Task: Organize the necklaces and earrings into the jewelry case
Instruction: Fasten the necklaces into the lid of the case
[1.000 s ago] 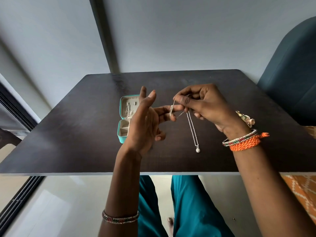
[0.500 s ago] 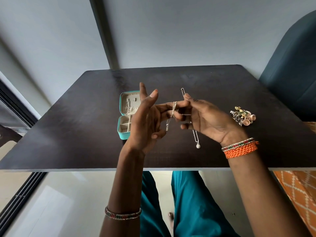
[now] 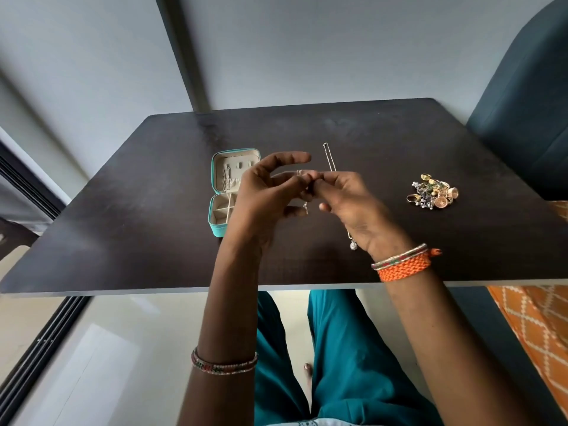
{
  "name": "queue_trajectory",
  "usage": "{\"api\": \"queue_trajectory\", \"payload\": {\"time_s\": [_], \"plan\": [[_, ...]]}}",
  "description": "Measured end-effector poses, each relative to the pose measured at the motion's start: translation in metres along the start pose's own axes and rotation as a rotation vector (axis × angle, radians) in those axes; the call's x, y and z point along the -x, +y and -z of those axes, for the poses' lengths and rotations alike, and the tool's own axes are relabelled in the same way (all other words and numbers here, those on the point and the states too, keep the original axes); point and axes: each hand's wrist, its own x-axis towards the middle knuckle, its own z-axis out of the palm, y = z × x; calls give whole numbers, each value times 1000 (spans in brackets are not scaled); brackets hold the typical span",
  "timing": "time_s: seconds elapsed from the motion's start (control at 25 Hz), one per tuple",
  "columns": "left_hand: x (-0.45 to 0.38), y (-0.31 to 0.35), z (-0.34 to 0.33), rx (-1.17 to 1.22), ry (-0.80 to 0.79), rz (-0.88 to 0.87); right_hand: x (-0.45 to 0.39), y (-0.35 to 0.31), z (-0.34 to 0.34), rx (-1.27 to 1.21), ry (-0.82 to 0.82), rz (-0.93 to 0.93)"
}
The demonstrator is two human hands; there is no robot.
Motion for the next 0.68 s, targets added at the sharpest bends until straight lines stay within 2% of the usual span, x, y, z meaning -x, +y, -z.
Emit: {"api": "queue_trajectory", "payload": {"time_s": [0.08,0.2,0.28,0.36,0.44,0.52,0.68], "plan": [[1,-3,2,93,65,51,-3,2,-3,205,122,96],[-1,-8,1,246,112,131,-2,6,-1,327,177,131],[-4,-15,4,88,254,46,0,6,0,359,234,202],[-7,-23,16,-143,461,-83,-1,0,11,162,297,216],[-9,-25,30,-232,533,-141,0,-9,31,30,269,143],[-12,-26,33,-273,429,-139,2,-15,43,159,196,99],[-11,-26,-1,-346,69,-95,3,-18,34,451,84,75]]}}
